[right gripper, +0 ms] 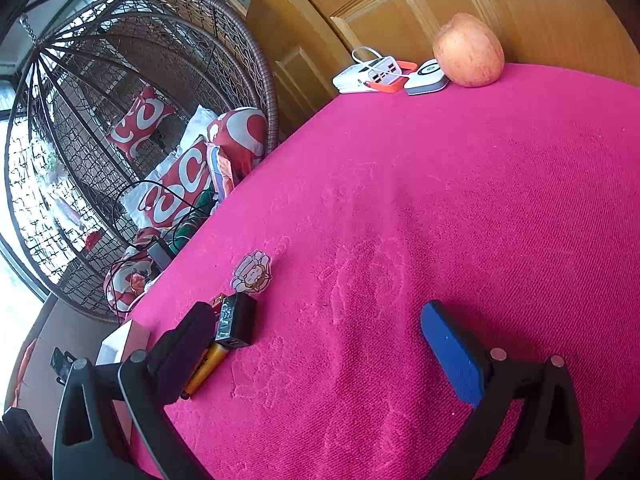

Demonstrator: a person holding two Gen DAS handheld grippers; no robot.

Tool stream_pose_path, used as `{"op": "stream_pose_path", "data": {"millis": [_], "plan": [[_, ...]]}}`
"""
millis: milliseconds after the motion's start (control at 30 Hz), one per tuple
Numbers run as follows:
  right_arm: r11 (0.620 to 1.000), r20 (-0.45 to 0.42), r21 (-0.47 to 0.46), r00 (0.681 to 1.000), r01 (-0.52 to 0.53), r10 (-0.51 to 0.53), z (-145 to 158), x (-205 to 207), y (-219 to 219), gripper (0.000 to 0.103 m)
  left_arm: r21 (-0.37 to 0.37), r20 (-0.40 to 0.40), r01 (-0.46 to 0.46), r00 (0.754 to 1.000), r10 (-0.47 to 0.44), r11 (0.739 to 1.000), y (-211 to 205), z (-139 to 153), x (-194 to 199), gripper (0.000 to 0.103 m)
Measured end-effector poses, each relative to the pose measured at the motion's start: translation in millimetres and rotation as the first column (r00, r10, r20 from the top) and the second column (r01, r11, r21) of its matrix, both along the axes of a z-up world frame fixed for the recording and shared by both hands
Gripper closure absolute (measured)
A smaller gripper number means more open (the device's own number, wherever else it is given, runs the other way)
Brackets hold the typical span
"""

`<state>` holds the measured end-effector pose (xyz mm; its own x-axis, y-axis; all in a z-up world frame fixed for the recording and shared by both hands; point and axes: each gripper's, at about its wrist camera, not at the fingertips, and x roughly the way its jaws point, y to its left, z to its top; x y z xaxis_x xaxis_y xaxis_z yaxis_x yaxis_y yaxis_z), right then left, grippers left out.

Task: Organize rigid objects
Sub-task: 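Grasp the blue binder clip with the left tool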

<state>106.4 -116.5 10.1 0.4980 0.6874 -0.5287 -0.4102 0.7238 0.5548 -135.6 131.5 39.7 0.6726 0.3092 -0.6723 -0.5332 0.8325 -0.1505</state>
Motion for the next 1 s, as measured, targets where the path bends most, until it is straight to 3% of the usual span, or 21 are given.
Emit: {"op": "stream_pose_path", "data": {"millis": [267, 433, 500, 667, 733, 767, 833, 867, 1000], "plan": [[1.0, 0.0, 0.002, 1.0, 0.0, 0.0, -0.2, -0.4, 0.1, 0.0, 0.076, -0.064, 0.137, 0.989, -0.132, 0.988, -26.9, -5.7, 59.3, 0.0], [1.0, 0.0, 0.003, 1.0, 0.001, -0.001, 0.0, -1.0, 0.3, 0.0, 0.02, -0.088, 0.056, 0.995, -0.054, 0.998, -3.3, -14.0, 76.8, 0.0], [1.0, 0.0, 0.003, 1.0, 0.001, -0.001, 0.4, -1.3, 0.7, 0.0, 0.003, -0.089, 0.034, 0.995, -0.034, 0.999, 6.0, -15.3, 81.5, 0.006], [1.0, 0.001, 0.004, 1.0, 0.0, 0.0, 0.4, -1.3, 0.6, 0.0, 0.055, -0.142, 0.074, 0.988, -0.065, 0.996, -0.4, -18.3, 102.0, 0.007], [1.0, 0.001, 0.003, 1.0, 0.001, -0.001, 0.6, -1.5, 0.6, 0.0, 0.064, -0.159, 0.069, 0.986, -0.059, 0.996, -0.1, -20.4, 110.6, 0.016], [1.0, 0.0, 0.003, 1.0, 0.001, -0.001, 0.4, -1.5, 0.6, 0.0, 0.055, -0.167, 0.072, 0.984, -0.062, 0.996, 1.2, -22.2, 115.3, 0.025], [1.0, 0.001, 0.003, 1.0, 0.001, -0.001, 0.5, -1.4, 0.5, 0.0, 0.052, -0.194, 0.079, 0.979, -0.068, 0.996, 3.1, -28.0, 124.1, 0.032], [1.0, 0.0, 0.003, 1.0, 0.001, -0.001, 0.4, -1.4, 0.5, 0.0, 0.05, -0.207, 0.083, 0.976, -0.071, 0.995, 4.2, -31.2, 127.6, 0.04], [1.0, 0.001, 0.003, 1.0, 0.001, -0.001, 0.4, -1.2, 0.3, 0.0, 0.034, -0.193, 0.094, 0.977, -0.086, 0.995, 7.8, -35.0, 130.6, 0.043]]}}
